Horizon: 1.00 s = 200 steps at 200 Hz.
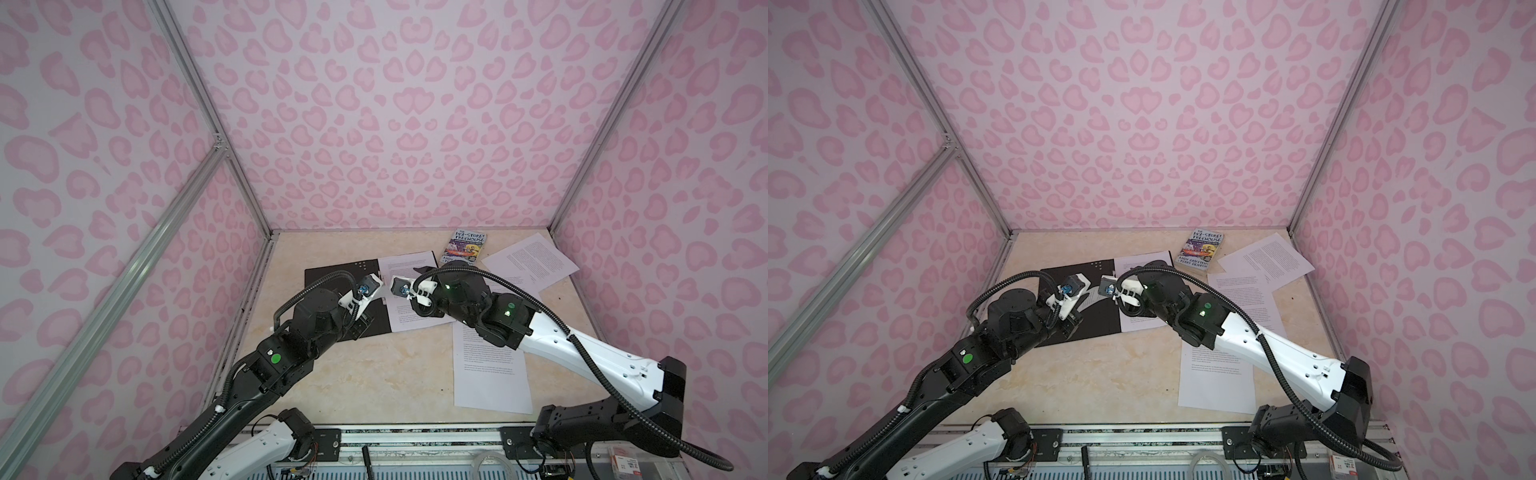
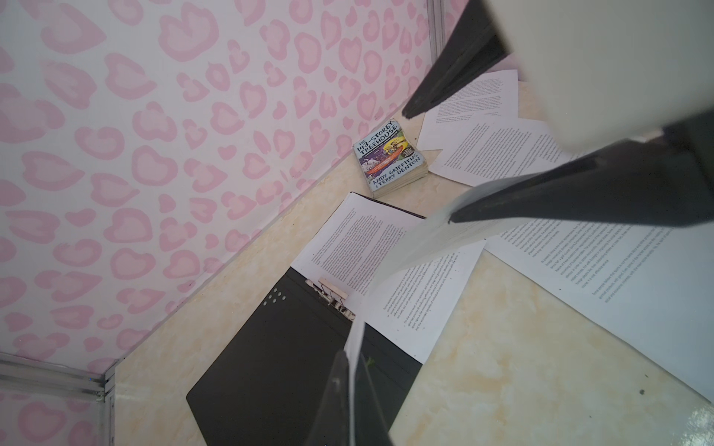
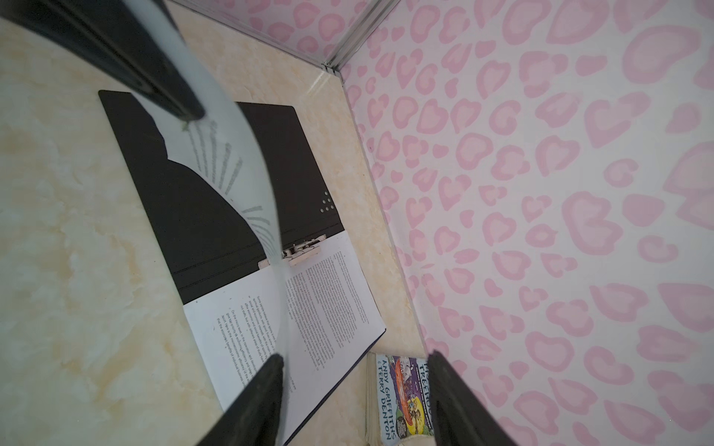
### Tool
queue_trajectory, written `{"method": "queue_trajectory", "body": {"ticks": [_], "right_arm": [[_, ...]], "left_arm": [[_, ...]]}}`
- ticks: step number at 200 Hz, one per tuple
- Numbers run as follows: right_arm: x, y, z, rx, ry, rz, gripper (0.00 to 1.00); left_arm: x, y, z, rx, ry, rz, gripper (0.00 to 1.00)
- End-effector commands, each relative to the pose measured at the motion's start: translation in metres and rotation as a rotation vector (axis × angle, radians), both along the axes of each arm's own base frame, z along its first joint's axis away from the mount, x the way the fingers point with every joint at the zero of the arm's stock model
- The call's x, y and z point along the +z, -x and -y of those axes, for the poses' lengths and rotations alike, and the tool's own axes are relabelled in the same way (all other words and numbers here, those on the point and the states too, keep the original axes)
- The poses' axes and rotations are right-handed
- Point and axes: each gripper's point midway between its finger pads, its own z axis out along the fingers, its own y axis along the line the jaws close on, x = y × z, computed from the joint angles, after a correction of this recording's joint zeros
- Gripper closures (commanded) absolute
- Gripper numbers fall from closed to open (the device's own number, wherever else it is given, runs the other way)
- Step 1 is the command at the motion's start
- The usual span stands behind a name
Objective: Put the files into the folder
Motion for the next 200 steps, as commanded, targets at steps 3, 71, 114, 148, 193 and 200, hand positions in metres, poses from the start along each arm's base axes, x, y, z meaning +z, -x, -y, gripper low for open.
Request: {"method": "queue_trajectory", "body": {"ticks": [3,71,114,148,193,200], "right_arm": [[-0.015,0.006,-0.002,0.029,0.039,-0.068,0.45],[-0.028,0.002,-0.009,0.02,0.034,-0.144,0.68],[-0.019,0.005,-0.011,0.029,-0.012,-0.142,0.81],[-0.022,0.006,-0.009,0.03,-0.01,-0.151,0.9],[-0.029,0.009,-0.01,0.037,0.0,-0.176,1.0],[-0.03,0.008,-0.01,0.032,-0.004,-0.176,1.0]], "left_arm": [[0.016,-0.001,0.003,-0.012,0.042,0.058,0.96],[0.017,-0.001,0.003,-0.015,0.049,0.064,0.96],[0.016,-0.001,0.004,-0.015,0.048,0.061,0.96],[0.017,0.0,0.004,-0.017,0.052,0.063,0.96],[0.019,0.0,0.003,-0.012,0.064,0.072,0.94],[0.019,-0.001,0.003,-0.009,0.065,0.074,0.9]]}}
